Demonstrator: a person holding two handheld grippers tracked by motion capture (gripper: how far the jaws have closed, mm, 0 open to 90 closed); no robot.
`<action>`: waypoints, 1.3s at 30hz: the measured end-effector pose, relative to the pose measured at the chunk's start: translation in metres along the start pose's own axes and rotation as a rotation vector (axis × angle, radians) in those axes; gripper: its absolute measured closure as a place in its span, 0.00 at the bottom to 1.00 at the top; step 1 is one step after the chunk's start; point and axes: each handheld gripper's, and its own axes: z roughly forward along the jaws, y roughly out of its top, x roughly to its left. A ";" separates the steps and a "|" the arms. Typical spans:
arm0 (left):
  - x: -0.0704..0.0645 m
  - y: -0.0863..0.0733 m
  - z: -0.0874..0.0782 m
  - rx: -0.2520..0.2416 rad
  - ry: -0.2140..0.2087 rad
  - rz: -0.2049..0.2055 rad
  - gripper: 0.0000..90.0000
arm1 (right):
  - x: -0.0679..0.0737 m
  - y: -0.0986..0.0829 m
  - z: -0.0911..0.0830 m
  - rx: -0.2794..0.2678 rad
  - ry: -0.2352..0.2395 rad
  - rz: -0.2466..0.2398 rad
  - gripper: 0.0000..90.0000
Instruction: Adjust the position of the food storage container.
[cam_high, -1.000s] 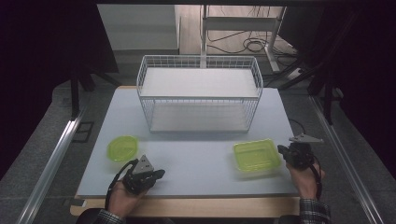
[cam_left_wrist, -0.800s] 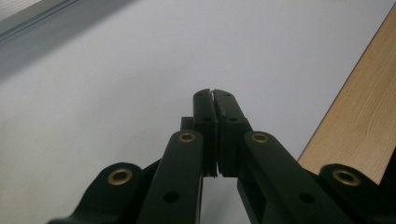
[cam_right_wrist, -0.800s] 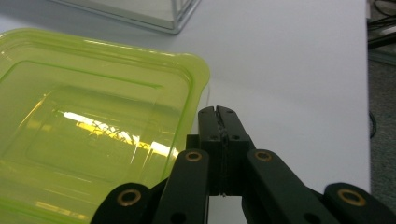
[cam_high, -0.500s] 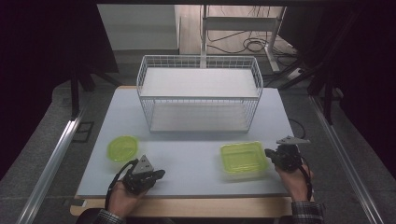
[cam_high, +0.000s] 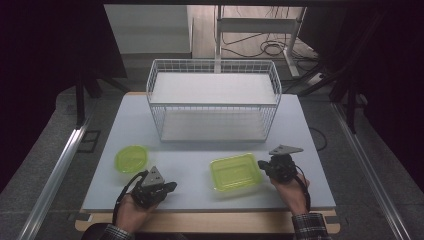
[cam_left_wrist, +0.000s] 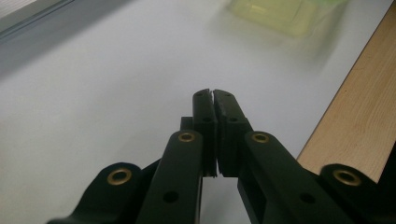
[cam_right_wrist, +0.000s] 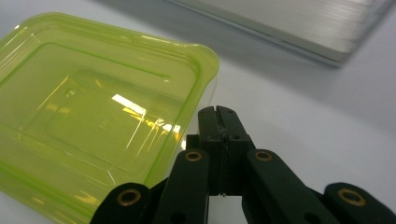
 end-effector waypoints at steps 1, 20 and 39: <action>0.000 0.000 0.000 0.000 0.000 0.000 0.98 | 0.003 0.001 0.002 0.004 0.011 -0.006 0.99; 0.003 -0.002 -0.004 -0.011 0.032 -0.010 0.87 | 0.039 0.017 0.019 -0.011 0.091 -0.065 0.93; 0.003 -0.008 -0.006 -0.051 0.073 -0.039 0.10 | 0.040 -0.005 -0.004 -0.055 0.090 -0.108 0.22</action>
